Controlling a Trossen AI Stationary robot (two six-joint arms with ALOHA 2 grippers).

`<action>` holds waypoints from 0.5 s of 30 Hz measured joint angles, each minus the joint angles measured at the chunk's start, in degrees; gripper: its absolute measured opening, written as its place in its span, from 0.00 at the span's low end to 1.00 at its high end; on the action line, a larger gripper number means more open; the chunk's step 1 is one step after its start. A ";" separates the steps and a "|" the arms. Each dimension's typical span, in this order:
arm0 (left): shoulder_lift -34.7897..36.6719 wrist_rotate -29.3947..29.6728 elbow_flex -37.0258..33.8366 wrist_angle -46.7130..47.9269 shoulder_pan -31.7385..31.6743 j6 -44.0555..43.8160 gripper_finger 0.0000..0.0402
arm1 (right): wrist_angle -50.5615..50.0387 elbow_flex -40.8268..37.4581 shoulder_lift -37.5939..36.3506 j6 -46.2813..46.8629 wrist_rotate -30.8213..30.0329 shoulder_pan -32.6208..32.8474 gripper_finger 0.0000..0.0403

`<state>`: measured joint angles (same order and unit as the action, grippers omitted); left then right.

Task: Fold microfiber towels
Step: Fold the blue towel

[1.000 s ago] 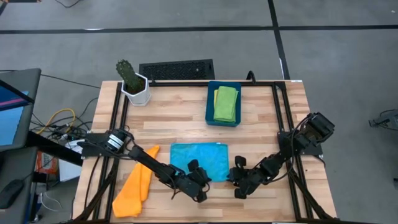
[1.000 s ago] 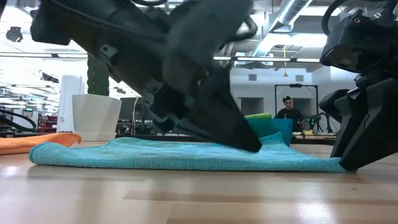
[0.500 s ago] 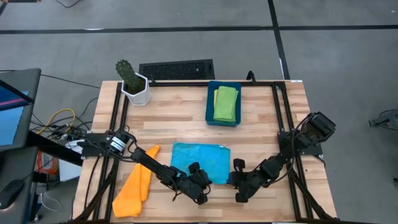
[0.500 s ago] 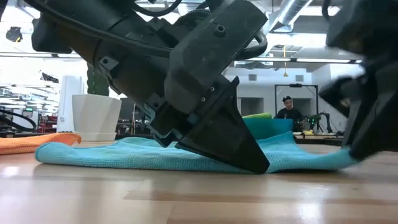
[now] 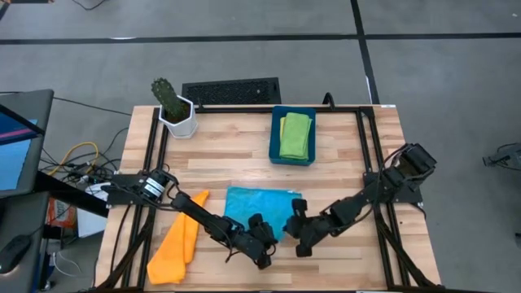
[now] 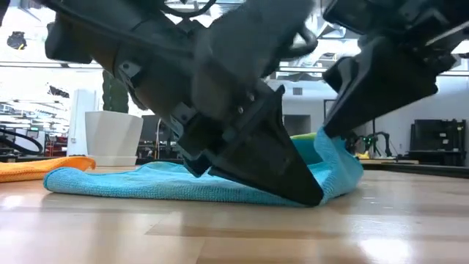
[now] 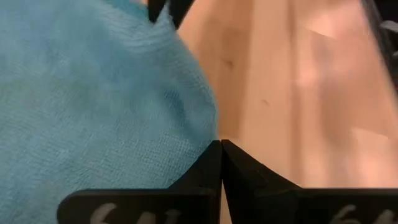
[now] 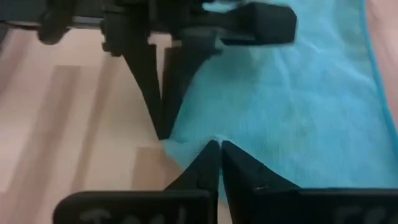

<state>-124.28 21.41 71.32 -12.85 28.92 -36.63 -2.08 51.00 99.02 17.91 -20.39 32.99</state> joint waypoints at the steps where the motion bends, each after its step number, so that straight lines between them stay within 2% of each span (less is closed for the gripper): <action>1: 0.86 -0.58 -0.08 0.32 0.03 -0.34 0.00 | 0.40 0.00 -0.02 -0.45 0.79 -0.35 0.08; 8: 8.21 0.28 0.16 5.77 0.71 1.76 0.00 | 1.72 0.00 -0.04 -2.02 2.76 -1.30 0.04; 10: 8.47 1.16 0.14 10.09 0.97 2.02 0.00 | 2.41 0.00 -0.04 -2.66 2.95 -1.26 0.05; 15: 6.02 3.62 -0.19 19.21 2.85 -4.64 0.00 | 5.04 0.02 -0.04 -3.46 3.15 -1.26 0.07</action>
<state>-118.26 25.03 71.13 6.36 31.77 -41.26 2.97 51.03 98.98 14.45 -17.24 31.73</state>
